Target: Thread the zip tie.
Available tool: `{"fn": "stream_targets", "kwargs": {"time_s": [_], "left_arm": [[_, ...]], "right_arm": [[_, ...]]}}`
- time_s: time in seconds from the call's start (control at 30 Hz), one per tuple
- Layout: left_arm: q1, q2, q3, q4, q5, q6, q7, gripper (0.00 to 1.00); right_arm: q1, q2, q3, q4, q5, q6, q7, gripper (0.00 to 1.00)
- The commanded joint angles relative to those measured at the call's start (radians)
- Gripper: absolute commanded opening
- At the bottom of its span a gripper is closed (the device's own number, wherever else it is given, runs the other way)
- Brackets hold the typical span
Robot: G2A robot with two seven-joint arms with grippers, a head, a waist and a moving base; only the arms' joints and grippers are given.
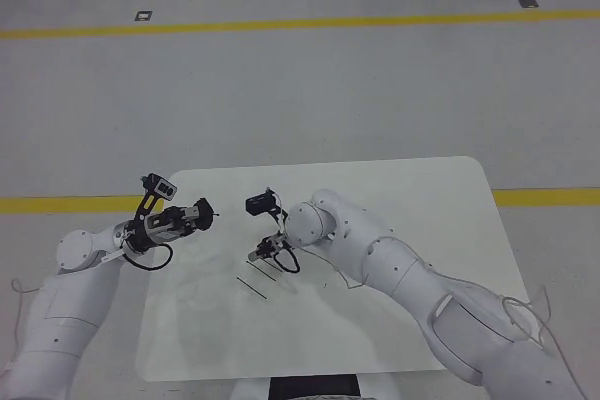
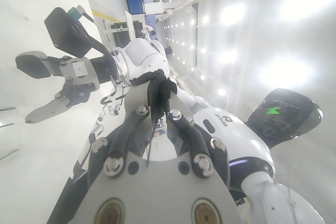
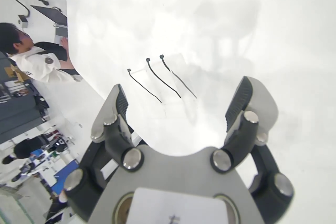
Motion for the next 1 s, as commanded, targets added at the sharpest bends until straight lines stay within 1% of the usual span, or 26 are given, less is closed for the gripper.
{"fn": "stream_targets", "kwargs": {"time_s": [0.0, 0.23, 0.37, 0.47, 0.77, 0.97], "left_arm": [[0.0, 0.0, 0.0, 0.0, 0.0, 0.0, 0.0, 0.0], [0.0, 0.0, 0.0, 0.0, 0.0, 0.0, 0.0, 0.0], [0.0, 0.0, 0.0, 0.0, 0.0, 0.0, 0.0, 0.0], [0.0, 0.0, 0.0, 0.0, 0.0, 0.0, 0.0, 0.0], [0.0, 0.0, 0.0, 0.0, 0.0, 0.0, 0.0, 0.0], [0.0, 0.0, 0.0, 0.0, 0.0, 0.0, 0.0, 0.0]], "right_arm": [[-0.001, 0.001, -0.005, -0.009, -0.022, -0.015, 0.014, 1.0], [-0.005, -0.004, -0.024, -0.024, -0.072, -0.073, 0.035, 1.0], [0.0, -0.017, -0.045, -0.02, -0.105, -0.1, 0.028, 1.0], [0.004, -0.03, -0.064, -0.026, -0.123, -0.139, 0.027, 1.0], [0.004, -0.031, -0.065, -0.025, -0.124, -0.141, 0.027, 1.0], [-0.012, -0.025, -0.078, -0.061, -0.193, -0.187, 0.01, 1.0]]}}
